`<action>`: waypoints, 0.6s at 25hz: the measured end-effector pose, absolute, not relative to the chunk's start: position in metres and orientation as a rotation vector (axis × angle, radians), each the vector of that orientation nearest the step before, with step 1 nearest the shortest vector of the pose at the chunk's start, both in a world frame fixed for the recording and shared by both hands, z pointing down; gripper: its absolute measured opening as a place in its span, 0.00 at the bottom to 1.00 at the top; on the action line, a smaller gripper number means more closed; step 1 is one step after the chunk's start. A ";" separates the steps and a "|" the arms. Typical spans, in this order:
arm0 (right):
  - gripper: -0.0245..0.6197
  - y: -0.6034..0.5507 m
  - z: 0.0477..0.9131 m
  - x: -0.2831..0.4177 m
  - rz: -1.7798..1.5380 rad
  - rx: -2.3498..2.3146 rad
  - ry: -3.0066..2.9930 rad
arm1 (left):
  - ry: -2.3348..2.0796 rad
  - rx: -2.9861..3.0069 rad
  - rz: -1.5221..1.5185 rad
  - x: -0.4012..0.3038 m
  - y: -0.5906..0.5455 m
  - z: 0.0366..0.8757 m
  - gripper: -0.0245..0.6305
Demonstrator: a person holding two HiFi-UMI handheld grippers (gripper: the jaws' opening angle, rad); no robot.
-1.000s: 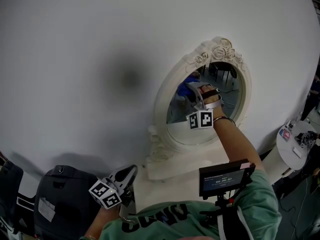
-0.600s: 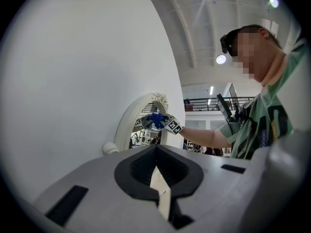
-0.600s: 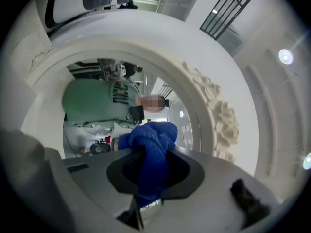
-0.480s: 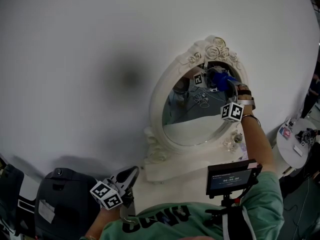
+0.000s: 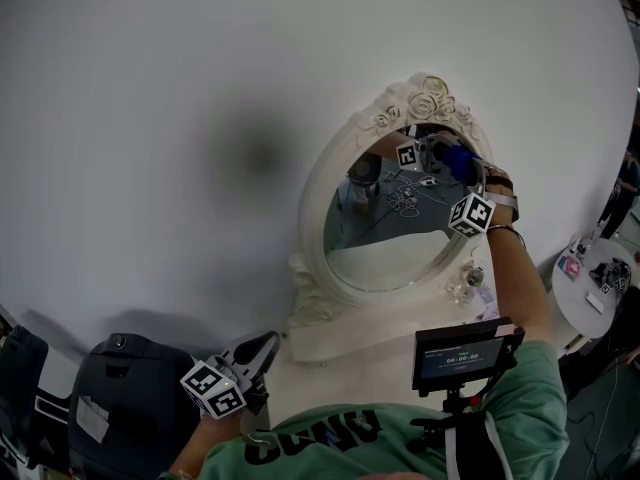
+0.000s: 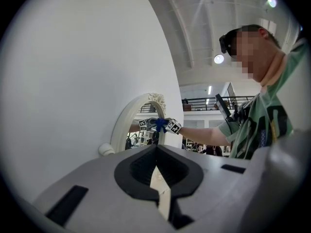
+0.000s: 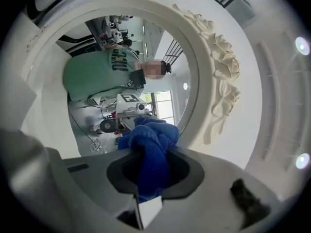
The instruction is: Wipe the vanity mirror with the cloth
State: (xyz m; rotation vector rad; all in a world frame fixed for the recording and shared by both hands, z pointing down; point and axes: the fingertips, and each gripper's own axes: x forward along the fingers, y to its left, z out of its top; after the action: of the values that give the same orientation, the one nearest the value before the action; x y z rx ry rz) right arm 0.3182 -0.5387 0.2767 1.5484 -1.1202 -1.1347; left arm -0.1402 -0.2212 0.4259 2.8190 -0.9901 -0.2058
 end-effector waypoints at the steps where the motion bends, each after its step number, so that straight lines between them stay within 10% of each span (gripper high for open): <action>1: 0.15 -0.536 0.277 0.310 -1.140 1.546 -1.137 | -0.993 2.813 -0.211 -0.142 -0.220 0.426 0.05; 15: 0.15 -0.474 0.316 -0.013 -1.669 1.129 -1.559 | -1.036 2.790 -0.251 -0.163 -0.211 0.424 0.05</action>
State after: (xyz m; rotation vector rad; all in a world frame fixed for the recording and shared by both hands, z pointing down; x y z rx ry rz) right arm -0.0134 -0.4736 0.3161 1.1293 -1.5588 -1.6688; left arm -0.1634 -0.2111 0.4236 2.7902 -1.0361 -0.2513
